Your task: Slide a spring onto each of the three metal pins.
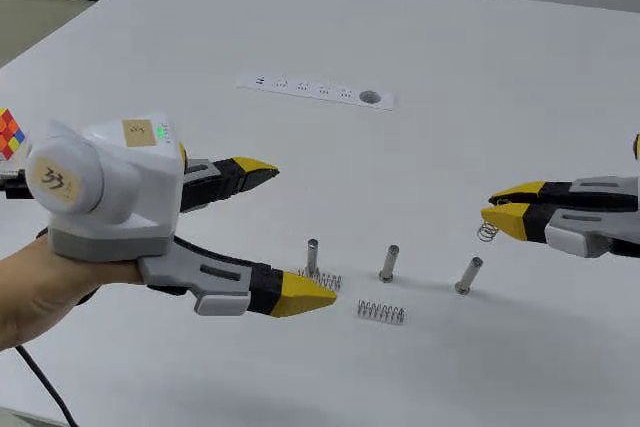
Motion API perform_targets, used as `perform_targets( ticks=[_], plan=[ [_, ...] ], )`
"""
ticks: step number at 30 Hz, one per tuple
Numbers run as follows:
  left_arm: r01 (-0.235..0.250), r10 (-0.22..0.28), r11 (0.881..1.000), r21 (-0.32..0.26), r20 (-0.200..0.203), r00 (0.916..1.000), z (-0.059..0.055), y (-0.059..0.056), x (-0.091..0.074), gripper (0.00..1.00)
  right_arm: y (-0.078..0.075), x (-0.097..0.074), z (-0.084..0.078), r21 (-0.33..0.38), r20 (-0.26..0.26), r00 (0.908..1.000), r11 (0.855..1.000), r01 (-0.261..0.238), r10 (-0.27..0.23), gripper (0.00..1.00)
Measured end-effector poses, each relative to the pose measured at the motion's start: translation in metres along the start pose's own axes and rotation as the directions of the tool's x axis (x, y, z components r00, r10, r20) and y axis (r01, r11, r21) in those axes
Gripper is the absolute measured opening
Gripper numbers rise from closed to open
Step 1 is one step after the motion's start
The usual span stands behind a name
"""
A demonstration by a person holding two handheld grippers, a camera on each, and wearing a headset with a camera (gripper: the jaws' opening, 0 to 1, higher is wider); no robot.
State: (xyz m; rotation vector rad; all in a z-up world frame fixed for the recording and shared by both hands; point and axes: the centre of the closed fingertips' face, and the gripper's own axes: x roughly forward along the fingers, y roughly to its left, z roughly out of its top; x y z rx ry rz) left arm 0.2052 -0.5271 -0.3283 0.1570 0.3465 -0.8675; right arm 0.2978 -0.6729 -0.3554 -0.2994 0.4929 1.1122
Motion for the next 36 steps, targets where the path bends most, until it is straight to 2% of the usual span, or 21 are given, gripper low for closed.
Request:
perform_targets(
  ticks=[2, 5, 10, 14, 19, 26, 29, 32, 36],
  plan=[
    [-0.017, 0.017, 1.000, -0.014, -0.001, 0.9998, -0.001, 0.003, -0.001, 0.99, -0.002, 0.002, -0.007, 0.007, -0.018, 0.9998, 1.000, 0.001, -0.001, 0.11],
    [-0.035, 0.036, 0.998, -0.049, 0.020, 0.9992, -0.001, 0.009, -0.004, 1.00, -0.005, 0.004, -0.013, 0.016, -0.029, 0.9995, 1.000, 0.013, -0.012, 0.11],
    [-0.058, 0.058, 0.997, -0.052, -0.013, 0.9982, -0.011, 0.015, -0.008, 1.00, -0.007, 0.008, -0.021, 0.041, -0.031, 0.9994, 0.999, 0.016, -0.015, 0.11],
    [-0.068, 0.067, 0.996, -0.063, -0.019, 0.9976, -0.016, 0.016, -0.011, 1.00, -0.005, 0.010, -0.026, 0.051, -0.040, 0.9992, 0.999, 0.008, -0.006, 0.11],
    [-0.088, 0.088, 0.993, -0.082, -0.005, 0.9961, -0.018, 0.016, -0.014, 1.00, -0.003, 0.013, -0.027, 0.051, -0.043, 0.9991, 0.999, -0.002, 0.004, 0.11],
    [-0.099, 0.098, 0.991, -0.092, -0.017, 0.9951, -0.023, 0.019, -0.017, 1.00, -0.004, 0.016, -0.031, 0.066, -0.048, 0.9988, 0.998, -0.006, 0.009, 0.11],
    [-0.103, 0.101, 0.990, -0.095, -0.023, 0.9946, -0.024, 0.021, -0.020, 1.00, -0.002, 0.020, -0.036, 0.056, -0.071, 0.9974, 0.998, -0.012, 0.016, 0.11],
    [-0.106, 0.103, 0.990, -0.096, -0.030, 0.9942, -0.026, 0.022, -0.021, 1.00, -0.002, 0.021, -0.039, 0.056, -0.073, 0.9973, 0.998, -0.011, 0.015, 0.11],
    [-0.108, 0.107, 0.987, -0.117, -0.014, 0.9941, -0.024, 0.023, -0.023, 1.00, -0.002, 0.024, -0.042, 0.075, -0.070, 0.9974, 0.997, -0.009, 0.014, 0.11]
  ],
)
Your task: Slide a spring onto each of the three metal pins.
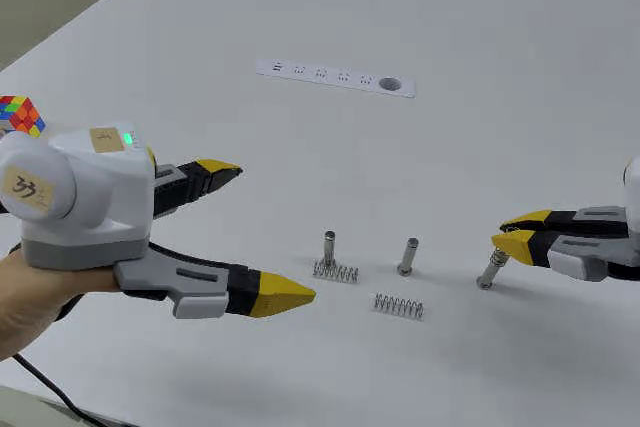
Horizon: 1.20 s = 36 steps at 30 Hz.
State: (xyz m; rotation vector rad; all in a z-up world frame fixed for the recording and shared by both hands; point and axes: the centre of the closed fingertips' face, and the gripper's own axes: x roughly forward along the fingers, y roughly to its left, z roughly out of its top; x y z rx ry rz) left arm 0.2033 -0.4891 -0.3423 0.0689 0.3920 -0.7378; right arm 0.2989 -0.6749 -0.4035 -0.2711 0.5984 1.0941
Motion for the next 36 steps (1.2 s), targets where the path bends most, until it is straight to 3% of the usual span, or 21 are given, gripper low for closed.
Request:
perform_targets(
  ticks=[6, 11, 15, 23, 36],
  plan=[
    [-0.014, 0.014, 1.000, -0.012, 0.022, 0.9997, 0.005, 0.004, 0.000, 1.00, 0.000, 0.002, -0.007, 0.003, -0.013, 0.9999, 1.000, 0.001, -0.001, 0.11],
    [-0.016, 0.016, 1.000, -0.012, 0.009, 0.9998, 0.001, 0.005, 0.000, 1.00, -0.001, 0.005, -0.010, 0.008, -0.019, 0.9998, 1.000, 0.000, 0.001, 0.11],
    [-0.016, 0.018, 0.999, -0.032, 0.037, 0.9992, 0.005, 0.004, -0.002, 1.00, -0.001, 0.008, -0.013, 0.007, -0.023, 0.9997, 1.000, -0.003, 0.003, 0.11],
    [-0.034, 0.036, 0.998, -0.045, 0.034, 0.9988, 0.002, 0.009, -0.005, 1.00, -0.001, 0.013, -0.017, 0.010, -0.032, 0.9995, 1.000, -0.005, 0.006, 0.11],
    [-0.043, 0.042, 0.998, -0.048, -0.010, 0.9991, -0.012, 0.008, -0.007, 1.00, 0.000, 0.020, -0.030, -0.008, -0.065, 0.9978, 1.000, -0.013, 0.012, 0.11]
  ],
)
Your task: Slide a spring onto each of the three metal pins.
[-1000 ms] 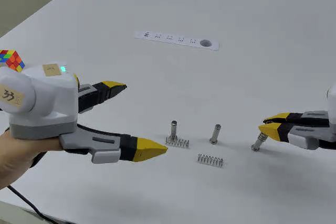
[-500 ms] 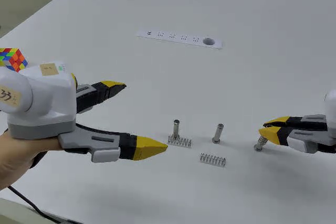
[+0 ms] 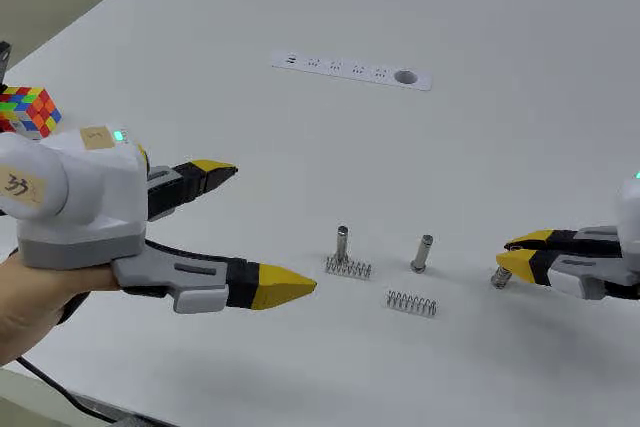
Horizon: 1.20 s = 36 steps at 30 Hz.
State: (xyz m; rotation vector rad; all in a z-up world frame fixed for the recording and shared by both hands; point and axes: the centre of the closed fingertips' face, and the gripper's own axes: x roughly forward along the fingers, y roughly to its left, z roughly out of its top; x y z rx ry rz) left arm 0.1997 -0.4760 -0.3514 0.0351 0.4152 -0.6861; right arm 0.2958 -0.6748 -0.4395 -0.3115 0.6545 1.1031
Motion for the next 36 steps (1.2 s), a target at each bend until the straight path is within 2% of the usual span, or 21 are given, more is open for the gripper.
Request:
perform_targets(
  ticks=[4, 7, 11, 16, 36],
  plan=[
    [0.000, 0.001, 1.000, -0.014, 0.013, 0.9999, 0.0018, 0.0010, -0.0008, 1.00, -0.0008, 0.0016, -0.0007, 0.002, -0.002, 1.0000, 1.000, 0.000, 0.000, 0.11],
    [-0.012, 0.012, 1.000, 0.004, 0.005, 0.9999, -0.0002, 0.0041, -0.0012, 0.98, -0.0011, 0.0031, -0.0025, -0.001, -0.009, 1.0000, 1.000, 0.001, -0.001, 0.11],
    [-0.015, 0.015, 1.000, -0.007, 0.005, 0.9999, -0.0018, 0.0055, -0.0018, 0.98, -0.0005, 0.0038, -0.0034, 0.001, -0.010, 1.0000, 1.000, -0.001, 0.001, 0.11],
    [-0.013, 0.013, 1.000, -0.010, -0.006, 0.9999, -0.0051, 0.0043, -0.0019, 0.98, -0.0006, 0.0040, -0.0033, -0.001, -0.010, 0.9999, 1.000, -0.004, 0.004, 0.11],
    [-0.013, 0.013, 1.000, -0.010, -0.009, 0.9999, -0.0054, 0.0012, -0.0040, 0.98, 0.0033, 0.0036, -0.0053, -0.029, -0.028, 0.9995, 0.999, -0.014, 0.013, 0.12]
  ],
)
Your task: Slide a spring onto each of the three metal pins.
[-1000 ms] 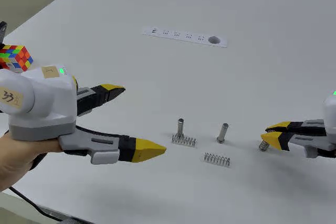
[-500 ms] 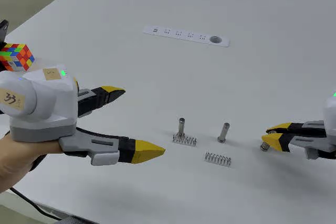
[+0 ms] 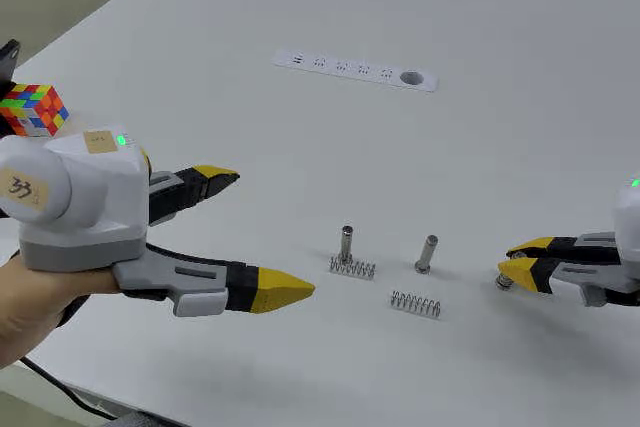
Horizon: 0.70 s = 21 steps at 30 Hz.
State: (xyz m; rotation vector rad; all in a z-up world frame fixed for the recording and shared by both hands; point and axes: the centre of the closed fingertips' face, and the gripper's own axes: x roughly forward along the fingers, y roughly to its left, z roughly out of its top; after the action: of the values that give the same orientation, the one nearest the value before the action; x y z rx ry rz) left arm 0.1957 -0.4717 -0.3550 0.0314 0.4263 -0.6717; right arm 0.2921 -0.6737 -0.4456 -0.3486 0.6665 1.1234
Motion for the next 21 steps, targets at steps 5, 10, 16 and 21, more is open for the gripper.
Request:
perform_targets(
  ticks=[5, 10, 16, 21],
  plan=[
    [-0.012, 0.012, 1.000, -0.002, 0.005, 0.9999, 0.001, 0.003, -0.003, 0.98, 0.001, 0.000, -0.002, -0.015, -0.011, 0.9999, 1.000, -0.003, 0.002, 0.12],
    [-0.017, 0.017, 1.000, -0.003, 0.000, 0.9999, 0.000, 0.004, -0.006, 0.98, 0.000, 0.000, -0.003, -0.026, -0.013, 0.9999, 1.000, -0.001, 0.001, 0.13],
    [-0.016, 0.016, 1.000, 0.005, 0.009, 0.9998, 0.003, 0.003, -0.007, 0.97, -0.001, -0.003, 0.001, -0.039, 0.002, 0.9999, 0.999, 0.013, -0.013, 0.16],
    [-0.024, 0.024, 1.000, 0.012, 0.020, 0.9995, 0.010, 0.006, -0.009, 0.97, -0.001, -0.010, 0.009, -0.045, 0.024, 0.9995, 0.999, 0.024, -0.022, 0.17]
  ],
)
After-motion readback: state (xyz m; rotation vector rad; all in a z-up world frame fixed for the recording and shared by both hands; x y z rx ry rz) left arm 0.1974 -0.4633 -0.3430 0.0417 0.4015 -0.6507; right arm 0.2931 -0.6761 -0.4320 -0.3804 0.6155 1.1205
